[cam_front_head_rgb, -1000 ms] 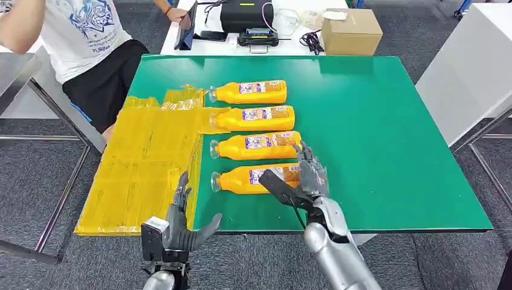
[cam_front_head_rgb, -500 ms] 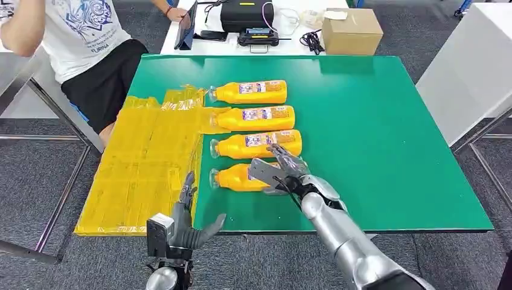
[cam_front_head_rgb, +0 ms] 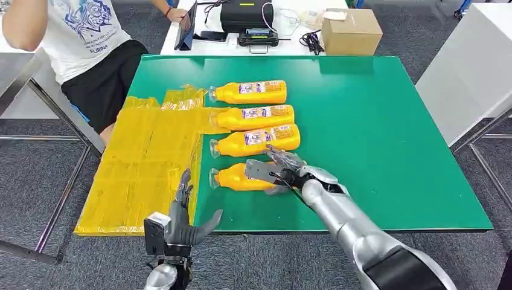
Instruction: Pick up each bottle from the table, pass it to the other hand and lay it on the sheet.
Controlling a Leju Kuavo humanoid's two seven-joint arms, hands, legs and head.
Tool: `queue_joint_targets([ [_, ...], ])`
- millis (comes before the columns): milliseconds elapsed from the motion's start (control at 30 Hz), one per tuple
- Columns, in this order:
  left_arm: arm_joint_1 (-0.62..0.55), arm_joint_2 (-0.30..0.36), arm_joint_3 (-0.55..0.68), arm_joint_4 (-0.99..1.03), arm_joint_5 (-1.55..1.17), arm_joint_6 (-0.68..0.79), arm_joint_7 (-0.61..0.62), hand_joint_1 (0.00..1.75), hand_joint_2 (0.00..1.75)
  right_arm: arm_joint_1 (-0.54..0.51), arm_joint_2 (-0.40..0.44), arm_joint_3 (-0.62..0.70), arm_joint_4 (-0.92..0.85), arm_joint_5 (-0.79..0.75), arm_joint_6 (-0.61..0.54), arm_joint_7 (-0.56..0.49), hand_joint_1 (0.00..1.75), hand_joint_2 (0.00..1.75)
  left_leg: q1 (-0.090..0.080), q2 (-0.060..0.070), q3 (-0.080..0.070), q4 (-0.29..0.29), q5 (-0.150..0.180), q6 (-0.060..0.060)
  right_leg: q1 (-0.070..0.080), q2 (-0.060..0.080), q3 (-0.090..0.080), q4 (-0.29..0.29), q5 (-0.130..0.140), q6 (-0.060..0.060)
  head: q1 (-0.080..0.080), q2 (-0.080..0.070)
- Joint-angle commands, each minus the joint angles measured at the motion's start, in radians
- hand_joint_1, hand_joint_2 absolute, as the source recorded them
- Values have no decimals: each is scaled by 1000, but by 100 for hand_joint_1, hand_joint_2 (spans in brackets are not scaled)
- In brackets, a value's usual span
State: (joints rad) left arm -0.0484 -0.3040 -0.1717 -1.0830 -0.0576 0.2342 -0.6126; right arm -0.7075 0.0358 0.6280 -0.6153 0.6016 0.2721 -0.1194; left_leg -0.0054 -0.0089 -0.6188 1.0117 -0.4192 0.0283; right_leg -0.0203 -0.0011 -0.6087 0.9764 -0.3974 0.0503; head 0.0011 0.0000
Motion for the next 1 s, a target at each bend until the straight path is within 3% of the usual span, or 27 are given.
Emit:
queue_joint_targets([
  [33, -47, -6, 37, 107, 20, -12, -3, 0, 175, -101, -43, 212, 148, -16, 63, -1, 0, 175, 1, -1, 6, -1, -2, -2, 1, -1, 7, -1, -2, -2, 0, 0],
  [367, -45, -7, 29, 110, 27, -16, 0, 0, 175, -98, -49, 245, 145, -17, 50, 15, 5, 175, 1, -1, 4, -1, -1, -1, 1, -2, 5, -1, -1, -2, 0, 0],
  [600, -40, -9, 21, 119, 47, -12, 22, 0, 175, -89, -47, 380, 181, 18, 36, 57, 9, 175, 1, -2, 4, -1, -1, -1, 1, -2, 5, -2, -1, -1, 0, 0],
  [667, -38, -10, 18, 117, 49, -13, 26, 0, 175, -75, -33, 404, 194, 34, 26, 68, 21, 175, 2, -1, 8, -2, -2, -2, 2, -2, 9, -3, -2, -3, 0, 0],
  [700, -37, -10, 17, 116, 50, -12, 29, 0, 175, -68, -25, 416, 202, 43, 17, 75, 37, 175, 1, -1, 6, -1, -1, -1, 1, -1, 7, -2, -1, -2, 0, 0],
  [733, -37, -10, 15, 116, 50, -14, 29, 0, 175, -65, -19, 419, 206, 44, 17, 77, 133, 175, 2, -1, 7, -2, -2, -2, 2, -1, 9, -3, -2, -2, 0, 0],
  [800, -38, -11, 12, 114, 54, -14, 34, 0, 175, -53, -3, 421, 222, 45, -5, 90, 168, 175, 2, -2, 8, -2, -2, -2, 2, -2, 9, -3, -2, -3, 0, 0],
  [833, -37, -11, 13, 112, 54, -13, 35, 0, 175, -50, -1, 423, 223, 49, -17, 97, 175, 175, 2, -1, 7, -2, -1, -2, 2, -2, 8, -3, -1, -2, 0, 0],
  [1000, -33, -9, 13, 106, 54, -12, 36, 0, 175, -49, 3, 414, 224, 44, -33, 97, 175, 175, 1, 0, 11, -1, -2, -2, 2, -1, 11, -3, -1, -2, 0, 0],
])
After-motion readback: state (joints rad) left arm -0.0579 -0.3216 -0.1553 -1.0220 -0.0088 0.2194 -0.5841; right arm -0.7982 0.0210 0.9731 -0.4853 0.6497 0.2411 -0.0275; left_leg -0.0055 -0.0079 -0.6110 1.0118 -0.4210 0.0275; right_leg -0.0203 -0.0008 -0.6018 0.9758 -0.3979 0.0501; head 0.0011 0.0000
